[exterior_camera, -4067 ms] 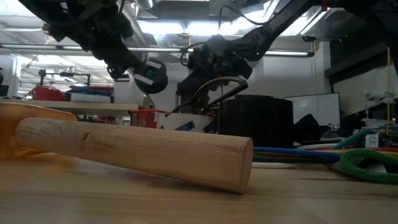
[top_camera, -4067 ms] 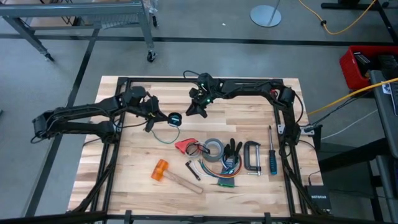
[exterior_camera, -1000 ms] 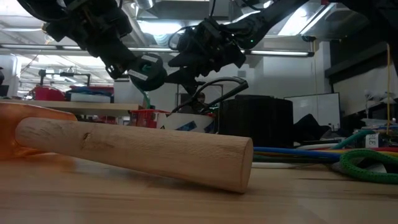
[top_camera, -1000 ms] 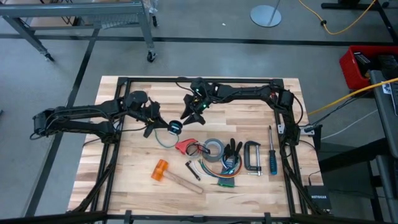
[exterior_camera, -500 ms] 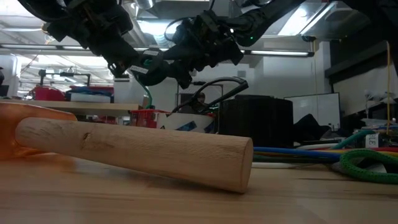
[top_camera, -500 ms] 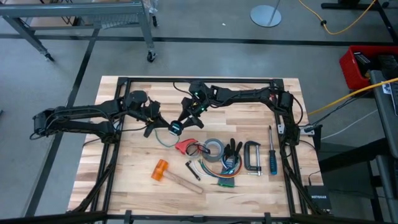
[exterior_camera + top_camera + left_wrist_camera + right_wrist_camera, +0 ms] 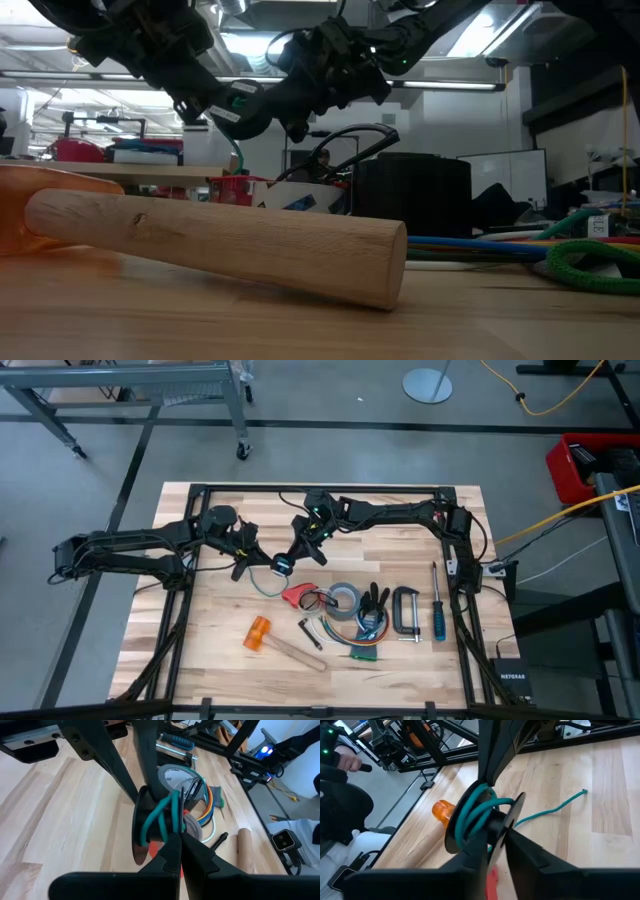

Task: Coil cords
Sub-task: Coil the green cable wire on the black spool

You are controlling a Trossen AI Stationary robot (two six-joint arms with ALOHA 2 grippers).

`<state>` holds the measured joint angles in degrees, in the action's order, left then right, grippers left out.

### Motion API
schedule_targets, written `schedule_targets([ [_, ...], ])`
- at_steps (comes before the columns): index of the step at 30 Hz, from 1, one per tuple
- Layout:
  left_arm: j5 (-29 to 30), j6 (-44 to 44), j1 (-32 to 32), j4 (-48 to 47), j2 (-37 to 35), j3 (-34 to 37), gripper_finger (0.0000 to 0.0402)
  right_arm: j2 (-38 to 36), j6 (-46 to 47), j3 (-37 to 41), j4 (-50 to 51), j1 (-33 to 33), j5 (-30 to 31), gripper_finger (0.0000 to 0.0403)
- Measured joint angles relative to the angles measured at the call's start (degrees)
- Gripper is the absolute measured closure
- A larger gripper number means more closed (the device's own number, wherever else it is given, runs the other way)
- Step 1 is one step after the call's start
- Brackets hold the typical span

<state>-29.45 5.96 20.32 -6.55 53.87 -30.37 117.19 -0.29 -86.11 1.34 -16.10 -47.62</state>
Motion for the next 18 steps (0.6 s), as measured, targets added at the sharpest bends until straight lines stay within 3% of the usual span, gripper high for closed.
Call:
schedule_targets([
  [8, -0.5, 0.0, 0.0, 1.1, 0.0, -0.1, 0.0401, 0.0, 0.1, 0.0, 0.0, -0.1, 0.2, 0.0391],
  [18, 2.6, 4.5, 0.1, 2.4, 0.0, 0.0, 0.0401, 0.0, 0.0, 0.1, 0.2, -0.2, 0.1, 0.0399],
])
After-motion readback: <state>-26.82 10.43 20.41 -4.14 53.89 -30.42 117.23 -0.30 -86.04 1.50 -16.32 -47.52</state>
